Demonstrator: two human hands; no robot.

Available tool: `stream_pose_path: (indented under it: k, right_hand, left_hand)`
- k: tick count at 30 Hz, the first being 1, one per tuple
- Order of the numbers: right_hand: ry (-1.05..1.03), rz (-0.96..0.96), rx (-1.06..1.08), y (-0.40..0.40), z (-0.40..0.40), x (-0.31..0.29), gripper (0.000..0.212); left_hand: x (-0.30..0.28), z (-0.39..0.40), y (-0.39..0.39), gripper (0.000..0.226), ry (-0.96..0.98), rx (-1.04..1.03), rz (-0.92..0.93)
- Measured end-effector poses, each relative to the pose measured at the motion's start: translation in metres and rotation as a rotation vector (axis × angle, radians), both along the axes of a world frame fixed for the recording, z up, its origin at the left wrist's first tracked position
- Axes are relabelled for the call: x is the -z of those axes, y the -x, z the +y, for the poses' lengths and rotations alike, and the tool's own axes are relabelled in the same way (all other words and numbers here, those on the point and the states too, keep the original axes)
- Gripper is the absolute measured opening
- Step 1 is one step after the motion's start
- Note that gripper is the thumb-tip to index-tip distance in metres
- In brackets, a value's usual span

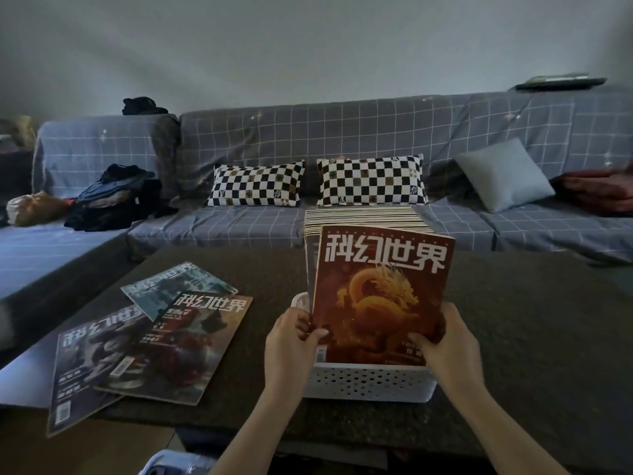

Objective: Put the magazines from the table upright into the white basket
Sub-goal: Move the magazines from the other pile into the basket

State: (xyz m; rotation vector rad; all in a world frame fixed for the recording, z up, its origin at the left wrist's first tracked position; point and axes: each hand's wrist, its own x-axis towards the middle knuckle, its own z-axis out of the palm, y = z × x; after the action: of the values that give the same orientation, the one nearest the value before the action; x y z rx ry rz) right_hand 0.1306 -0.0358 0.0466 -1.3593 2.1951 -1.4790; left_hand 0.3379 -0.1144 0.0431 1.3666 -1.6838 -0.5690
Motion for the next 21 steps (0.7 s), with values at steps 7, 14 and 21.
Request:
stream_pose_path:
  k: [7,14,21]
  right_hand:
    - [0.069,0.009,0.030,-0.0012,-0.0025,0.0019,0.046]
    - [0.086,-0.039,0.066,-0.0017,-0.0045,0.0087,0.062]
    - [0.022,0.092,-0.004,-0.0056,-0.0085,0.0084,0.071]
  left_hand:
    - [-0.0039,-0.0026,-0.0031,0.022,0.007,0.023,0.025]
    - [-0.0083,-0.0027,-0.0032,0.018,0.065,-0.020,0.033]
    - [-0.0008,0.0030,0.0042,0.046,0.101,0.046,-0.040]
